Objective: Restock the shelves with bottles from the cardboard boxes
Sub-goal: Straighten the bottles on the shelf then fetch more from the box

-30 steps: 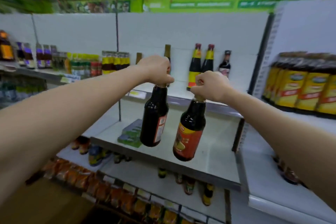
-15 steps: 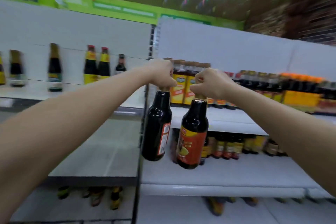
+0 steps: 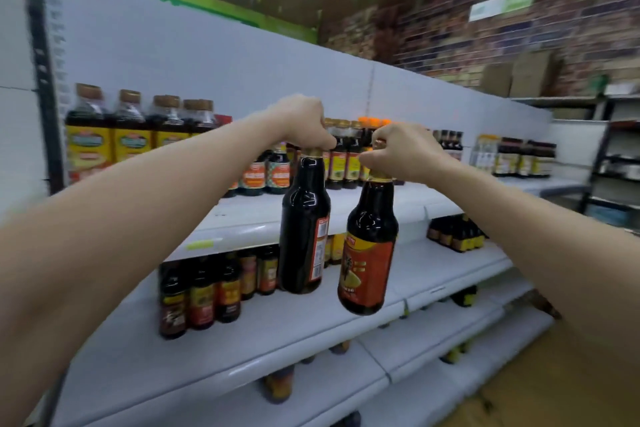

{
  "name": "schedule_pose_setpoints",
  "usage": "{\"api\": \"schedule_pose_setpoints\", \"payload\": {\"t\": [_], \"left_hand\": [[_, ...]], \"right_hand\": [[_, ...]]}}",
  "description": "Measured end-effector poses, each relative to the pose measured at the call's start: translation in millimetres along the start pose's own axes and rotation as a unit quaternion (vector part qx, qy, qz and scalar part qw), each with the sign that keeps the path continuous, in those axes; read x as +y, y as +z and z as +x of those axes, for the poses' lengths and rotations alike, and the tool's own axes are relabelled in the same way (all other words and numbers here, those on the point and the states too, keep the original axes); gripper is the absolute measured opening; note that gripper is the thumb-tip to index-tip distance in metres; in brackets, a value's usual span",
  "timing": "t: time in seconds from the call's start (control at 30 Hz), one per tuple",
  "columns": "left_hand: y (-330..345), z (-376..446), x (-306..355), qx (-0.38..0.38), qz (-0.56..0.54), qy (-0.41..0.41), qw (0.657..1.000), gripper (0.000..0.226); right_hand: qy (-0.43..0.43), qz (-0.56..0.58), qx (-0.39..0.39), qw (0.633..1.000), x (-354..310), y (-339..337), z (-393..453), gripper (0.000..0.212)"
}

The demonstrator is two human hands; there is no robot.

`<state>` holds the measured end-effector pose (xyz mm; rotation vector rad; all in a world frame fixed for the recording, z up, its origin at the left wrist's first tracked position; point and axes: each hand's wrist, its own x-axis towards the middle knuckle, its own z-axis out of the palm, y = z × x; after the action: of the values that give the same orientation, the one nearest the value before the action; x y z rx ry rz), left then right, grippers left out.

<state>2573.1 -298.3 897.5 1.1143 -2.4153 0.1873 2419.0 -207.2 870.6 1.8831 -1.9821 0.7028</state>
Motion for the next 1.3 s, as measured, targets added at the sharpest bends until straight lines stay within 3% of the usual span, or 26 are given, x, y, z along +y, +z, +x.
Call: {"api": "schedule_pose_setpoints", "payload": {"t": [0.27,0.67,1.3], "left_hand": [[28.0,106.0,41.0,0.07,-0.021,0.047,0.996,0.039],[78.3,249.6,88.9,0.112,-0.036,0.082,0.99,0.043],[213.8,444.9,276.9,0.119,-0.035,0.048,0.991,0.039]], "right_hand": [[0.036,-0.033,0.033,0.998,83.3,7.3,67.2,0.033],[0.07,-0.056,0.063,0.994,218.3,11.7,147.1,0.039],[0.013,-0.053,0.06,0.997,497.9,3.6,225.3,0.034]]}}
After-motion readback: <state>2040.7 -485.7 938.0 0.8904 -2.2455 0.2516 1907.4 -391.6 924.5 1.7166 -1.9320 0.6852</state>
